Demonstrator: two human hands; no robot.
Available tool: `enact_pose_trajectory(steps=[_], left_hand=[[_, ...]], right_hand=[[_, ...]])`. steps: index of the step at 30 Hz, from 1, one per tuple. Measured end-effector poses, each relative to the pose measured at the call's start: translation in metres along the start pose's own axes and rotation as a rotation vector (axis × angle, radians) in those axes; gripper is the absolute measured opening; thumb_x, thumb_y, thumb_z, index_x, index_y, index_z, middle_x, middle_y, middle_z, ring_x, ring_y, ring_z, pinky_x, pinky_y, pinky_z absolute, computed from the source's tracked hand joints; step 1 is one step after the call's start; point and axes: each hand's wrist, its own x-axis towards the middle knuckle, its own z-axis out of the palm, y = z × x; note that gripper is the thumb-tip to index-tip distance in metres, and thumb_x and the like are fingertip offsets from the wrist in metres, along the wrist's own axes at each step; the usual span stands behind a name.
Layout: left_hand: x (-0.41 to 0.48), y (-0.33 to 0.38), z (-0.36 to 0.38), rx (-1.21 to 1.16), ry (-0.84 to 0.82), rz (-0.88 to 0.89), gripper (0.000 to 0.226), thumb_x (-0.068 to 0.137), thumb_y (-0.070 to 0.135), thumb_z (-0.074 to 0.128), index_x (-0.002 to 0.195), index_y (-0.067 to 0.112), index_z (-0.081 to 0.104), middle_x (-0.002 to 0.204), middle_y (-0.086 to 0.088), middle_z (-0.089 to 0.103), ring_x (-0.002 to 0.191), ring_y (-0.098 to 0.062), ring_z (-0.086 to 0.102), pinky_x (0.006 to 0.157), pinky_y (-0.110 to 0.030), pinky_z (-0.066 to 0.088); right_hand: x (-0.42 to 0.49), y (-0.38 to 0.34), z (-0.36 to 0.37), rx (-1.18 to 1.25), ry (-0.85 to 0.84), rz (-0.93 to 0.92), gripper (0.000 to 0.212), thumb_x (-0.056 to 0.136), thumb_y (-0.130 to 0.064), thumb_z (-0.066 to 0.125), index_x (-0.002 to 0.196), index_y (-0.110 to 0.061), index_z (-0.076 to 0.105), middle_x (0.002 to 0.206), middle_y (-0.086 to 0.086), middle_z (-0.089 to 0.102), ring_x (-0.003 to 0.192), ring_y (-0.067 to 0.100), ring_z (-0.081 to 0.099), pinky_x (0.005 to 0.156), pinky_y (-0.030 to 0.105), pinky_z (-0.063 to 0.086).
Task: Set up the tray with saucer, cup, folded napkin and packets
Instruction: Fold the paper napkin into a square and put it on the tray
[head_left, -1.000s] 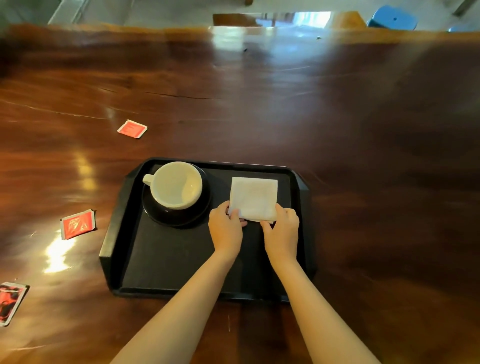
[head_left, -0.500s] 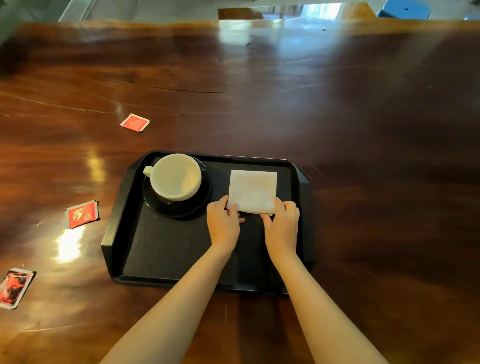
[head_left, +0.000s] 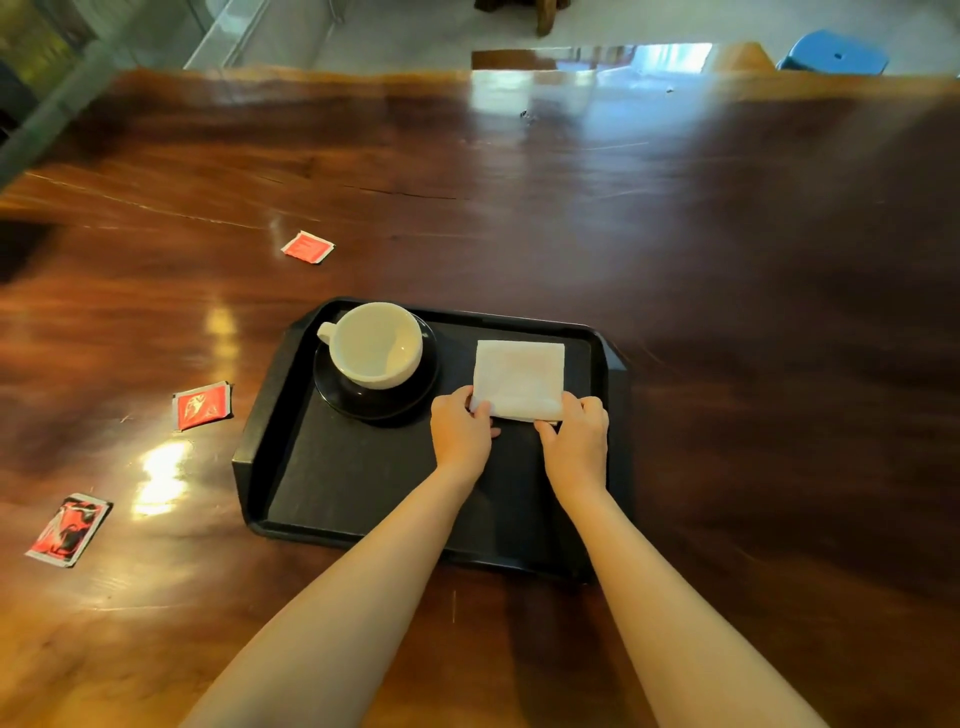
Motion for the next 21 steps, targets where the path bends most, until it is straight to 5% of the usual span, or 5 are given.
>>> enact_pose_trajectory(steps=[6, 11, 13, 15, 21], left_hand=[[-0.004, 0.011, -0.005, 0.16, -0.025, 0.01, 0.032, 0.092, 0.011, 0.049, 0.123, 0.004, 0.051, 0.125, -0.02, 0.049, 0.104, -0.036, 0.058, 0.088, -0.039, 0.052], [-0.016, 0.015, -0.001, 0.742, 0.118, 0.409, 0.041, 0.089, 0.015, 0.052, 0.128, 0.01, 0.04, 0.126, -0.012, 0.043, 0.101, -0.024, 0.052, 0.075, -0.028, 0.046], [-0.008, 0.013, 0.004, 0.864, 0.108, 0.583, 0.054, 0.09, 0.018, 0.052, 0.14, 0.013, 0.03, 0.144, -0.011, 0.035, 0.127, -0.028, 0.04, 0.101, -0.037, 0.039], [0.007, 0.009, 0.007, 0.955, 0.021, 0.615, 0.06, 0.096, 0.023, 0.044, 0.147, 0.015, 0.014, 0.158, -0.008, 0.013, 0.145, -0.027, 0.012, 0.117, -0.043, 0.013], [0.029, -0.016, 0.006, 0.972, -0.205, 0.533, 0.057, 0.101, 0.026, 0.027, 0.148, 0.014, -0.003, 0.159, -0.006, -0.005, 0.146, -0.022, -0.004, 0.117, -0.041, -0.001]], right_hand=[[-0.004, -0.003, -0.003, -0.053, -0.033, 0.018, 0.044, 0.087, -0.021, 0.062, 0.125, -0.006, 0.046, 0.114, 0.009, 0.046, 0.109, 0.021, 0.045, 0.079, 0.025, 0.042], [0.002, -0.008, -0.011, -0.154, -0.021, -0.082, 0.07, 0.087, -0.02, 0.056, 0.145, -0.01, 0.018, 0.139, 0.012, 0.033, 0.124, 0.026, 0.034, 0.096, 0.035, 0.041], [0.011, -0.011, -0.011, -0.175, -0.052, -0.173, 0.067, 0.091, -0.019, 0.051, 0.147, -0.011, 0.014, 0.151, 0.012, 0.022, 0.138, 0.027, 0.022, 0.109, 0.039, 0.031], [0.02, -0.011, -0.006, -0.269, -0.146, -0.259, 0.065, 0.096, -0.024, 0.042, 0.149, -0.011, 0.006, 0.158, 0.011, 0.007, 0.146, 0.026, 0.005, 0.118, 0.04, 0.013], [0.024, 0.005, 0.011, -0.401, -0.28, -0.26, 0.065, 0.1, -0.032, 0.028, 0.147, -0.008, -0.01, 0.158, 0.009, -0.012, 0.145, 0.021, -0.012, 0.117, 0.036, -0.004]])
